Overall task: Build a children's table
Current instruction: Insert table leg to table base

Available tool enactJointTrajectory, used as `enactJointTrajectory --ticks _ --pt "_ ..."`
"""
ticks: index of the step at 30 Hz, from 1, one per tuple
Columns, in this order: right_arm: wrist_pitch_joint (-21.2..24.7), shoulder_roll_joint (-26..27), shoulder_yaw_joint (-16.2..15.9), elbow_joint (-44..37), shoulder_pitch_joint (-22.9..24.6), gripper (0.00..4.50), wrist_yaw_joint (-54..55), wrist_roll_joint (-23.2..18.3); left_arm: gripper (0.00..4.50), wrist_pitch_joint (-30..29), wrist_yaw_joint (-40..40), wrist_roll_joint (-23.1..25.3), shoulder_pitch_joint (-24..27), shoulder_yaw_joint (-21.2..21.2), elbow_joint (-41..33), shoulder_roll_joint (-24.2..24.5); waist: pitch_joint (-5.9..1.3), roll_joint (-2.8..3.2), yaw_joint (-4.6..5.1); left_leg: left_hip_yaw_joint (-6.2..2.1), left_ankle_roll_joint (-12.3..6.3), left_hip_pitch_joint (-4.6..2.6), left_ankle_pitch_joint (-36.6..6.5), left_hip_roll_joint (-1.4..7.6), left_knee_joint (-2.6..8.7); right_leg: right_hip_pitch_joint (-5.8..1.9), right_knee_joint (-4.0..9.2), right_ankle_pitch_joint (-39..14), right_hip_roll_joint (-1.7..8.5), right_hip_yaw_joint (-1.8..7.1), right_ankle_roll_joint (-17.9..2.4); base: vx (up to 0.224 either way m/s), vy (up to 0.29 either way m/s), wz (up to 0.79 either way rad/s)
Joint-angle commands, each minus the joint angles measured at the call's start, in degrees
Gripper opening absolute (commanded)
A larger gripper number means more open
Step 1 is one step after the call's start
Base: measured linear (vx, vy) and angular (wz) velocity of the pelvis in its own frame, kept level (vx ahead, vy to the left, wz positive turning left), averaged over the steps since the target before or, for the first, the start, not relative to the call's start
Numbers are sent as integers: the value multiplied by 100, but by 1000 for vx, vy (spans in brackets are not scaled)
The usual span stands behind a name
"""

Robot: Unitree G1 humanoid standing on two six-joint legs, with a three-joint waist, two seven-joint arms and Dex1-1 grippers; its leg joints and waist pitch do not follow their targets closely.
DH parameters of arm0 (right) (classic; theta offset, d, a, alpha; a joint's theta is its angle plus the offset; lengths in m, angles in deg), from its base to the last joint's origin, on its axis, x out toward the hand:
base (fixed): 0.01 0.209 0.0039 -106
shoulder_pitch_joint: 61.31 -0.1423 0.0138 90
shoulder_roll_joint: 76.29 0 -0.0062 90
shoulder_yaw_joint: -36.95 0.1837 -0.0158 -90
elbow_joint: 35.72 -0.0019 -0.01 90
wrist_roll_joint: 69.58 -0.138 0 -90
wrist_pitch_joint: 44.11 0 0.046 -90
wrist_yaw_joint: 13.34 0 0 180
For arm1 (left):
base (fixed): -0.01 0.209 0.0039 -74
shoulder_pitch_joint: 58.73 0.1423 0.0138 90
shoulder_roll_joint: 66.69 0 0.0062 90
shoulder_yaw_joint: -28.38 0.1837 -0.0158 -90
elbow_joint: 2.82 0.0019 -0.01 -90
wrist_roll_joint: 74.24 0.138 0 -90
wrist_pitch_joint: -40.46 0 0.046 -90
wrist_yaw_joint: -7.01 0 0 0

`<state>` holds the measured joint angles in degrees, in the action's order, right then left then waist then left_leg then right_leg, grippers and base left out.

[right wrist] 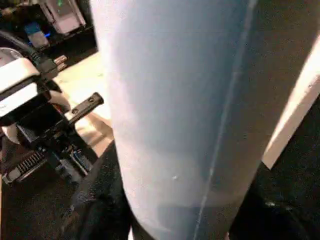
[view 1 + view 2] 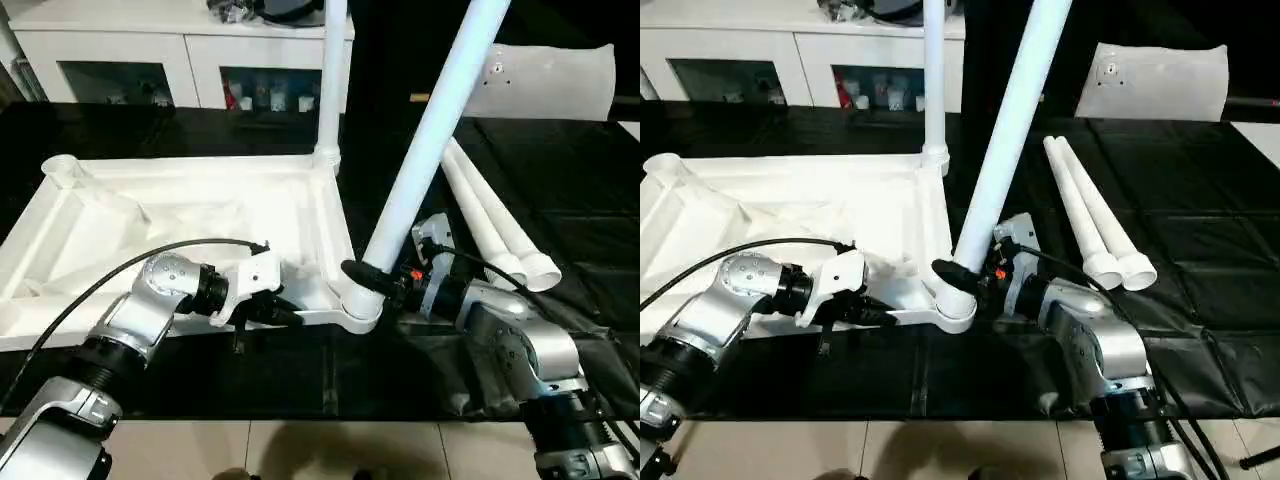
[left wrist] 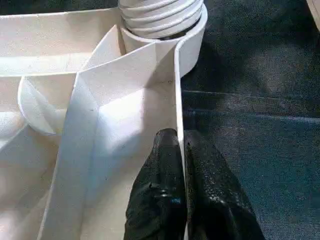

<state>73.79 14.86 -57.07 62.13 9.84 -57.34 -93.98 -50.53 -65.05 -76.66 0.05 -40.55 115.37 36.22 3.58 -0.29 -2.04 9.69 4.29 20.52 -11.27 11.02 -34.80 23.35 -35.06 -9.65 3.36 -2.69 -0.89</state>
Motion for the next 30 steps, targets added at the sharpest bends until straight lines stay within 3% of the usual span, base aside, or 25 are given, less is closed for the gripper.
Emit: enactJointTrajectory --ticks 1,2,4,7,9,13,18,21,22,25,26,30 --pt "-65 -18 130 36 195 191 138 48 0 39 -22 -22 9 -56 -228 0 -406 66 -22 -36 72 -37 -1211 167 437 -296 449 -1665 403 252 -1093 0 0 0" --pt "-108 -10 154 7 295 191 169 69 0 40 14 -8 5 -72 -214 -4 -411 88 -28 -41 67 -32 -1176 166 437 -302 431 -1546 399 249 -1125 0 0 0" --pt "-267 1 192 -74 534 191 240 129 0 55 145 42 -24 -112 -154 -30 -413 77 -32 -29 49 -35 -1158 161 436 -303 440 -1481 394 249 -1140 0 0 0" --pt "-427 -14 180 -179 728 191 304 191 0 80 269 91 -64 -134 -85 -62 -395 90 -35 -33 58 -39 -1286 155 451 -301 469 -1718 390 244 -1089 0 0 0" --pt "-592 -59 86 -332 906 191 383 370 0 93 351 129 -88 -142 -34 -87 -378 84 -51 -38 84 -62 -1444 161 459 -273 511 -2082 395 242 -974 0 0 0" --pt "-778 -152 -238 -690 1111 191 512 764 0 114 469 199 -97 -134 4 -122 -379 62 -83 -45 93 -61 -1440 165 479 -272 504 -2082 391 257 -903 0 0 0" --pt "-767 -186 -422 -776 1068 191 496 852 0 116 490 235 -89 -111 -11 -140 -367 45 -88 -45 70 -62 -1495 160 481 -267 515 -2237 400 259 -849 0 0 0" --pt "-835 -272 -718 -676 950 191 339 1012 0 119 482 299 -74 -92 -53 -160 -355 14 -86 -50 47 -64 -1522 163 482 -249 534 -2442 403 257 -773 0 0 0" --pt "-847 -279 -758 -649 929 191 310 1033 0 125 474 309 -74 -85 -56 -160 -338 -18 -75 -48 38 -50 -1517 164 489 -245 541 -2464 401 258 -754 0 0 0" --pt "-911 -356 -1017 -481 795 191 64 1187 0 165 428 360 -93 -46 -50 -145 -316 -9 -59 -55 24 -73 -1655 164 492 -215 572 -2743 411 259 -664 0 0 0" --pt "-914 -364 -1034 -472 788 191 44 1197 0 168 424 364 -97 -43 -47 -143 -291 -64 -43 -52 6 -56 -1667 163 498 -207 586 -2777 404 259 -639 0 0 0" --pt "-943 -406 -1103 -394 767 191 -124 1186 0 233 357 411 -174 -9 -19 -116 -235 -81 -29 -72 -13 -82 -1858 161 520 -161 639 -3200 413 257 -473 0 0 0"
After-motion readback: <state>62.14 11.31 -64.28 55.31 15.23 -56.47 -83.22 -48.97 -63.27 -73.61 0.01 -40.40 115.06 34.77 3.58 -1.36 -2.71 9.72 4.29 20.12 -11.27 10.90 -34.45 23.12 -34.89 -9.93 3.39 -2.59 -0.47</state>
